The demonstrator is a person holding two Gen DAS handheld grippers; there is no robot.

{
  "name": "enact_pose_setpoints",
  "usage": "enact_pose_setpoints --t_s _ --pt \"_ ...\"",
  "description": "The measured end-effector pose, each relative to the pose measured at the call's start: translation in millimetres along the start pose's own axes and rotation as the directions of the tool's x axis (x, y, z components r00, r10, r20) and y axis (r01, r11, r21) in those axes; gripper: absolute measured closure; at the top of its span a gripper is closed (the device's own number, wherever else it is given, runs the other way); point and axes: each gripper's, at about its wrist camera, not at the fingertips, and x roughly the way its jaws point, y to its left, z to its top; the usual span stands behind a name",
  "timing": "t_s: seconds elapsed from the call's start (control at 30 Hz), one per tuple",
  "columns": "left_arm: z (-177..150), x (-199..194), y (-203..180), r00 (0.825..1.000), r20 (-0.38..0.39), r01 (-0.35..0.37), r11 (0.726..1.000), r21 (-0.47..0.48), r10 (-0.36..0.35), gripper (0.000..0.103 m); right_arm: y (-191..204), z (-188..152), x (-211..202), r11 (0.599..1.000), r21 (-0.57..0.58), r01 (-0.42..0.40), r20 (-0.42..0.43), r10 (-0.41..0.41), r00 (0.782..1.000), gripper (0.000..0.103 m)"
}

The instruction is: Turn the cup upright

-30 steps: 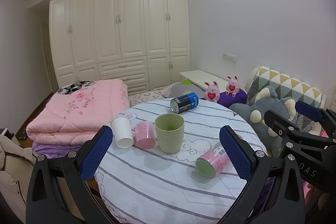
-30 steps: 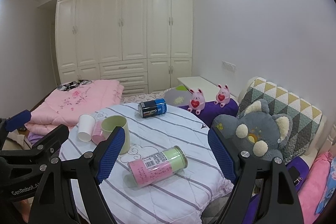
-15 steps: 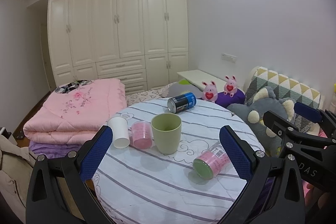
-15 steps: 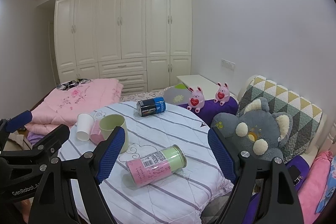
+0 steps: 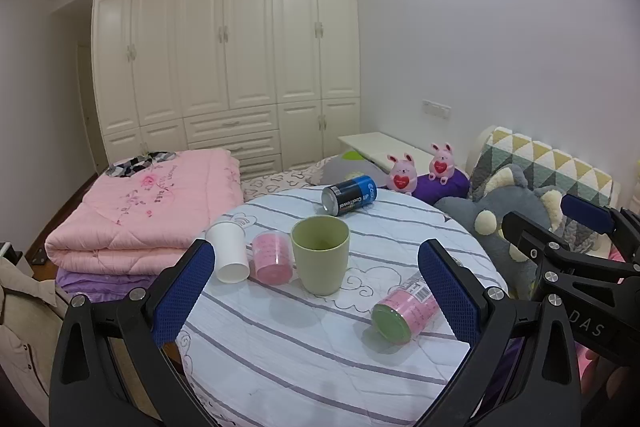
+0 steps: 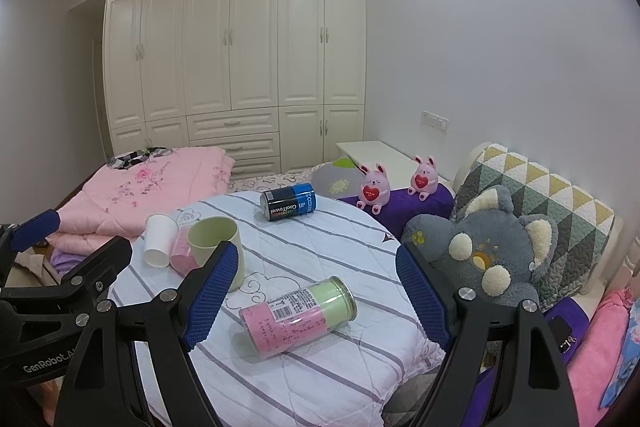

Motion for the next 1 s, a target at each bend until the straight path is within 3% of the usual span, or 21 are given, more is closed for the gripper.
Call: enact_pose_setpoints --t_s 1.0 --pt "3.9 24.3 4.9 1.0 -0.011 -0.009 1.0 0.018 0.01 0.0 1.2 3.4 13.0 1.0 0.004 -0.006 -0.016 0.006 1.0 0.02"
